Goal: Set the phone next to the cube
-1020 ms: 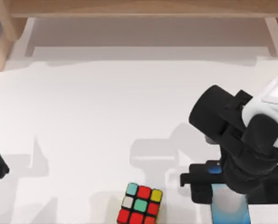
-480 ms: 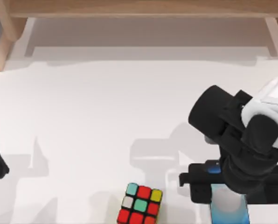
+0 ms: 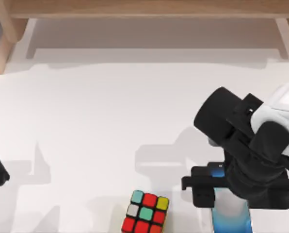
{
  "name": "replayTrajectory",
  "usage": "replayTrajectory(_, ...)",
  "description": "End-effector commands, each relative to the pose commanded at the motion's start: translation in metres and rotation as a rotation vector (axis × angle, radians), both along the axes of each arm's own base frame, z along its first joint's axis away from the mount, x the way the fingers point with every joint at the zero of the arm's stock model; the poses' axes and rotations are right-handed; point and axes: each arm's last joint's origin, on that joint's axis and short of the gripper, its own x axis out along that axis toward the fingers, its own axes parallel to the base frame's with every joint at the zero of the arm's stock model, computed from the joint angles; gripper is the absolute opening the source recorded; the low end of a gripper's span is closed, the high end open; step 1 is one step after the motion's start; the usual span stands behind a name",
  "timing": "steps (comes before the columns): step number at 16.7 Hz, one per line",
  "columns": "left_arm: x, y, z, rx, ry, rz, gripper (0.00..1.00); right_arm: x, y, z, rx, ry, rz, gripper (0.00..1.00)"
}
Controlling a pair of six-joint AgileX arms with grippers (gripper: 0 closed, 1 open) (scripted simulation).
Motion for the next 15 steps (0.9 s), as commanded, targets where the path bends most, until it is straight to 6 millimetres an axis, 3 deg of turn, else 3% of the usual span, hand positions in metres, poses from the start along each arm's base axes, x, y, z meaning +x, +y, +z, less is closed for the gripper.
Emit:
replayTrajectory(8,0.000,0.000,0.000,0.000,0.000,0.000,1.00,0.002,0.003,-0.011,0.031,-0.029,0.002,0.00)
replayTrajectory(15,0.000,0.000,0.000,0.000,0.000,0.000,1.00,0.001,0.001,-0.036,-0.003,0.001,0.001,0.00)
